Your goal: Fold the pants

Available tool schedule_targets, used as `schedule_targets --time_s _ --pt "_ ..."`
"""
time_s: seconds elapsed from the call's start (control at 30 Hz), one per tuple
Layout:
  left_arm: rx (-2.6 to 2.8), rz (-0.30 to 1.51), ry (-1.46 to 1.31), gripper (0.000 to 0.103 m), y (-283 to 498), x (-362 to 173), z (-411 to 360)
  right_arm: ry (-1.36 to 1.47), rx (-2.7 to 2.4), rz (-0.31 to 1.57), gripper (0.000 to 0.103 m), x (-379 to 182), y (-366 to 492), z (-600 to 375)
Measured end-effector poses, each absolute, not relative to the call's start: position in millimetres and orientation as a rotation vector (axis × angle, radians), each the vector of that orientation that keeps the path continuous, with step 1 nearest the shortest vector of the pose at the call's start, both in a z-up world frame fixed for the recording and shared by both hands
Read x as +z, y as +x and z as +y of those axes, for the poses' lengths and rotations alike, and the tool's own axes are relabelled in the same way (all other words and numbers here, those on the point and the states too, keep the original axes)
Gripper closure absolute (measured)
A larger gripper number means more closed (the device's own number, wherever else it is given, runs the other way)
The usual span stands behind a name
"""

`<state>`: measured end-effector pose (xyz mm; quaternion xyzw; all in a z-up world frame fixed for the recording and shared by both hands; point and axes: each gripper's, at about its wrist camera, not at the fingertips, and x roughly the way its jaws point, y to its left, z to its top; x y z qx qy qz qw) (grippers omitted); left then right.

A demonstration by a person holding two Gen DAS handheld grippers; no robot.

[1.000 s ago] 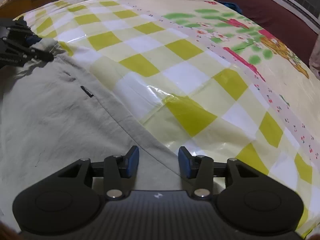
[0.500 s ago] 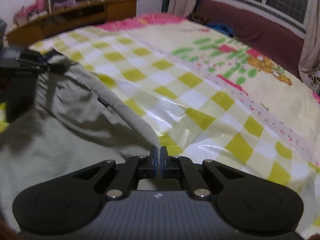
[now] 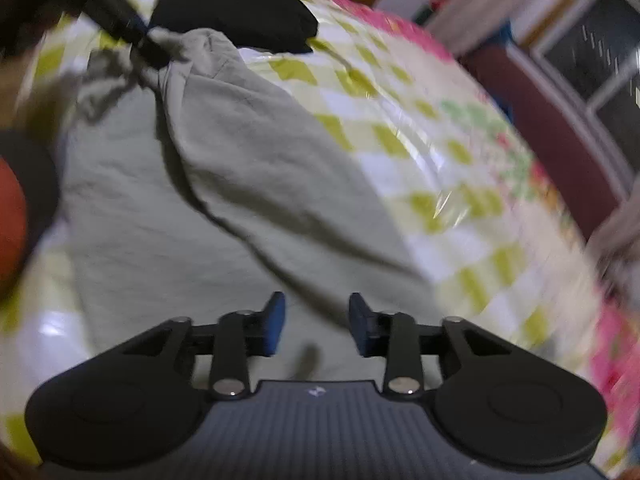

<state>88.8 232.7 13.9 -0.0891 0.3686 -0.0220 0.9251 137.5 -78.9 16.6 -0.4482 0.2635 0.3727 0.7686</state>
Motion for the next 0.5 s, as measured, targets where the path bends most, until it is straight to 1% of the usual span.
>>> schedule_targets --time_s 0.13,0.17,0.2,0.23,0.27,0.37,0.5 --pt "-0.055 0.733 -0.184 0.068 98.7 19.4 238.1 -1.168 0.855 0.503 0.066 -3.3 154.6 -60.8" --pt "-0.056 0.728 -0.180 0.068 100.7 20.0 237.4 -1.199 0.859 0.515 0.069 -9.8 159.5 -58.4" --pt "-0.057 0.723 -0.178 0.068 102.7 20.8 237.3 -1.224 0.861 0.539 0.075 -17.0 168.9 -54.8" --pt "-0.059 0.721 -0.179 0.068 103.2 20.9 237.6 -1.237 0.858 0.567 0.084 -22.2 177.1 -53.7" --pt "-0.059 0.720 -0.181 0.068 105.9 21.7 238.5 -1.240 0.846 0.599 0.102 -23.9 184.3 -51.7" --pt "-0.057 0.721 -0.180 0.068 113.1 24.3 241.4 -1.131 0.820 0.665 0.102 -4.1 196.2 -52.5" --pt "-0.049 0.674 -0.187 0.068 118.9 41.5 249.2 -1.020 0.778 0.666 0.102 44.1 190.1 -62.3"
